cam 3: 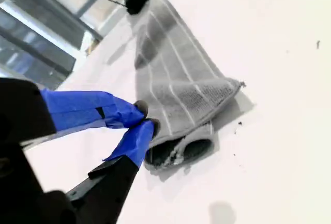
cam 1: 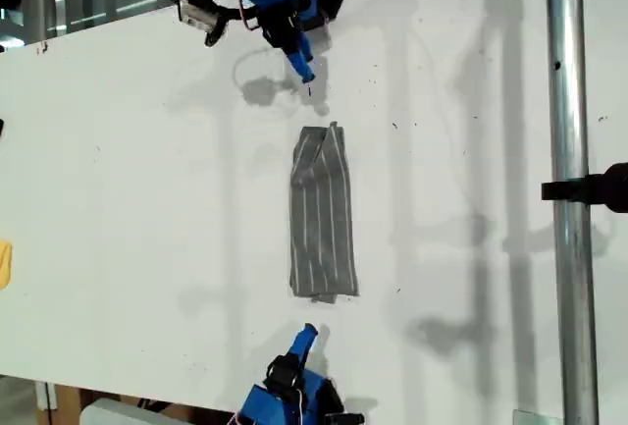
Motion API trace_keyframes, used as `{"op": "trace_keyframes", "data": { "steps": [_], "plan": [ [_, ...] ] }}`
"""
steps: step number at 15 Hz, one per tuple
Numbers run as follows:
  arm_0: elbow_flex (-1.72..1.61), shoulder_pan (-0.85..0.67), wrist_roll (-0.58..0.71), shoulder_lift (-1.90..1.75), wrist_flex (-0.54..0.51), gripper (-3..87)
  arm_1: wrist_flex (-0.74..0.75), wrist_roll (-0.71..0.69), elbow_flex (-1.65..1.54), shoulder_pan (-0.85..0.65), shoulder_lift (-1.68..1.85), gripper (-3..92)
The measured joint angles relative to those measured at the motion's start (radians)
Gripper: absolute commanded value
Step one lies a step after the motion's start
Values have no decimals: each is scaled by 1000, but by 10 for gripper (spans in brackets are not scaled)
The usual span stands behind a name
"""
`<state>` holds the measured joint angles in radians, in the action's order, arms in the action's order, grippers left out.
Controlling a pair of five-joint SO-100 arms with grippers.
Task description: Grasp corners of a towel and fold twice.
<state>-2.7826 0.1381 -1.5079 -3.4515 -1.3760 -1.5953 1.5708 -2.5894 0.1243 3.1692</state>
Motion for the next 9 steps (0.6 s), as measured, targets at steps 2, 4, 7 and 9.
{"op": "trace_keyframes", "data": {
  "steps": [2, 4, 7, 9],
  "plan": [
    [-104, 46, -61, -20, 18, -26, 17, 61, -66, 31, 44, 232],
    [-186, 66, -127, -20, 37, -26, 34, 101, -144, 18, 115, 256],
    [-233, 77, -158, -20, 51, -26, 190, 60, -255, -8, 123, 275],
    [-233, 78, -158, -20, 51, -26, 287, 49, -290, -12, 89, 279]
  ]
}}
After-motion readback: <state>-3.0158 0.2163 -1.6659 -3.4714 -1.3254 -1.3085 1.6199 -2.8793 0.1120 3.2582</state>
